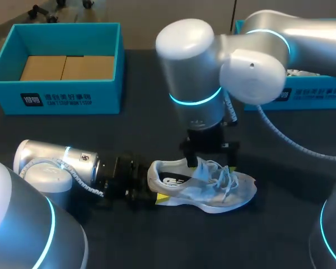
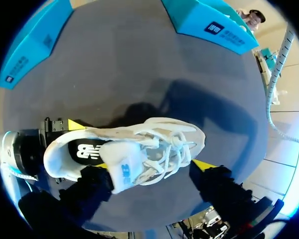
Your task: Take the shoe out of the shoebox, open the shoe tongue, remove and reinsert the insole, then place the shoe into the shoebox
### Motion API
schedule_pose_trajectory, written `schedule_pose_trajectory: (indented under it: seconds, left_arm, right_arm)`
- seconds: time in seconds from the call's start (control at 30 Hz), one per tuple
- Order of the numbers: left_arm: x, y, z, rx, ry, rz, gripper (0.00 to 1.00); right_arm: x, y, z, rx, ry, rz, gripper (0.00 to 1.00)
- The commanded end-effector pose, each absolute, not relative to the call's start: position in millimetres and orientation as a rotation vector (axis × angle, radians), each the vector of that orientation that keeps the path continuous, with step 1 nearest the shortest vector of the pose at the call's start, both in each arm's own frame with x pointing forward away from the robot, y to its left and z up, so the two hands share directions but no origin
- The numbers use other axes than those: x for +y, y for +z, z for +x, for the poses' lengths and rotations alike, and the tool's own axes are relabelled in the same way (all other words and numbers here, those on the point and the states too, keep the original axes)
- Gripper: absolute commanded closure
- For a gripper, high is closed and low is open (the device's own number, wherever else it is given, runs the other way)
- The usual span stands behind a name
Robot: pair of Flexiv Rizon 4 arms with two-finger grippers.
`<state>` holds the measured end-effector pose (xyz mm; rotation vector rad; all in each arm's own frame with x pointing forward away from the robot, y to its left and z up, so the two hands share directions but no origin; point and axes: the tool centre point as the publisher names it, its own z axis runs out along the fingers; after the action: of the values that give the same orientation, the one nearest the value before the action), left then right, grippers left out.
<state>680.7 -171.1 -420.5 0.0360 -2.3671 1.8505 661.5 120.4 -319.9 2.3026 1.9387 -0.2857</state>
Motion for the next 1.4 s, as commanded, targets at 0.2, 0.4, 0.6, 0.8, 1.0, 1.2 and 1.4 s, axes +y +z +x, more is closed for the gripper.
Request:
schedule_pose_trajectory:
  seconds: [0.2, 0.4, 0.6, 0.8, 1.0, 1.2, 1.4]
  left_arm:
    - [-171.9, -421.6, 681.3, -2.371, 1.845, 0.037, 1.00]
    - [-171.9, -421.6, 681.3, -2.371, 1.845, 0.037, 1.00]
    - [-171.9, -421.6, 681.3, -2.371, 1.845, 0.037, 1.00]
    - [-171.9, -421.6, 681.3, -2.371, 1.845, 0.037, 1.00]
    - [-171.9, -421.6, 681.3, -2.371, 1.845, 0.037, 1.00]
    - [-171.9, -421.6, 681.3, -2.371, 1.845, 0.037, 1.00]
    - [-171.9, -421.6, 681.3, -2.371, 1.845, 0.037, 1.00]
  right_arm:
    - [124.4, -316.4, 652.5, 0.968, -0.202, 2.808, 0.51]
    - [126.6, -318.6, 651.9, 0.995, -0.213, 2.841, 0.53]
    - [126.6, -324.1, 653.6, 1.028, -0.223, 2.875, 0.56]
    - [125.5, -322.4, 655.1, 1.038, -0.228, 2.886, 0.64]
    - [126.2, -322.3, 656.8, 1.051, -0.238, 2.894, 0.66]
    - [128.5, -321.7, 657.8, 1.077, -0.257, 2.896, 0.77]
    - [128.5, -322.9, 657.7, 1.089, -0.262, 2.904, 1.00]
